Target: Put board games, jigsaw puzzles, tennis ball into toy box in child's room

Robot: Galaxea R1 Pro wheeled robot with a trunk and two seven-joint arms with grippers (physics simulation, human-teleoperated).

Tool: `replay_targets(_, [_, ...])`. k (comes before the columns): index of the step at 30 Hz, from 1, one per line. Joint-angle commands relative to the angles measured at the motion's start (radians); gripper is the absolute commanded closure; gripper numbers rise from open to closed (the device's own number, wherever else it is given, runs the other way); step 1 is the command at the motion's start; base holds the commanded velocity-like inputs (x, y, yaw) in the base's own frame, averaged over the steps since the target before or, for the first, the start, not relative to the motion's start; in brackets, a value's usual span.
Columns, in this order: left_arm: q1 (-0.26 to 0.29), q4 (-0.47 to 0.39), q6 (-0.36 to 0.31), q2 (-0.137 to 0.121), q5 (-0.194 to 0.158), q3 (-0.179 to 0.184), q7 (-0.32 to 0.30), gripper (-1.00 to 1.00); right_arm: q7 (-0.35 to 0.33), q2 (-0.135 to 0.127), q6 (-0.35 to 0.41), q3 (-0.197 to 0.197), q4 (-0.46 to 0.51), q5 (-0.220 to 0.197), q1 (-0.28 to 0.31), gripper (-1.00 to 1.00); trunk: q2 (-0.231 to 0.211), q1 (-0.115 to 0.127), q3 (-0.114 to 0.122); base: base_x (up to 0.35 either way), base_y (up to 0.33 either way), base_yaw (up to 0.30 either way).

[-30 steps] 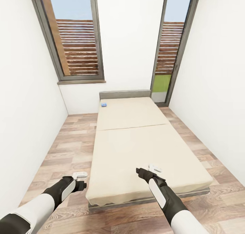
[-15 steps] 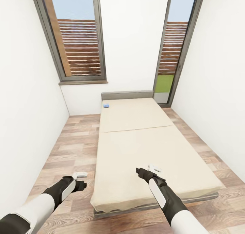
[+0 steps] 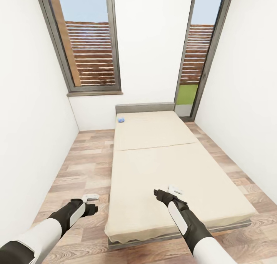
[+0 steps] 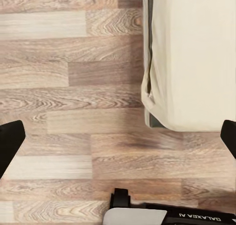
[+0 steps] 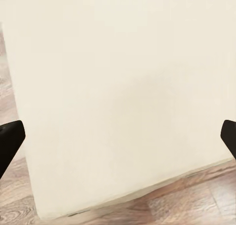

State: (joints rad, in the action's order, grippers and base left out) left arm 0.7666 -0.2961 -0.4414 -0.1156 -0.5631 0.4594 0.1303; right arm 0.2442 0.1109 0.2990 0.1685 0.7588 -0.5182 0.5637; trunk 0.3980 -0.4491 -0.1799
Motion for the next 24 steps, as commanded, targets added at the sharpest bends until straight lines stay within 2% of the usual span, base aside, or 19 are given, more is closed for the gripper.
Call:
replay_targets(1, [0.0, -0.003, -0.005, -0.001, -0.011, 0.007, 0.007, -1.0, 0.009, 0.0, 0.003, 0.003, 0.002, -0.009, 0.001, -1.0, 0.002, -0.001, -0.002, 0.197, 0.179, 0.0])
replay_targets(15, [-0.001, -0.003, -0.004, -0.001, -0.011, 0.007, 0.008, -1.0, 0.009, 0.0, 0.002, 0.003, 0.002, -0.011, 0.001, -1.0, 0.002, -0.001, -0.002, 0.204, 0.181, -0.006])
replay_targets(24, [-0.001, -0.003, -0.005, -0.001, -0.011, 0.007, 0.007, -1.0, 0.009, 0.0, 0.002, 0.003, 0.002, -0.011, 0.001, -1.0, 0.002, -0.001, 0.002, 0.019, 0.016, -0.2])
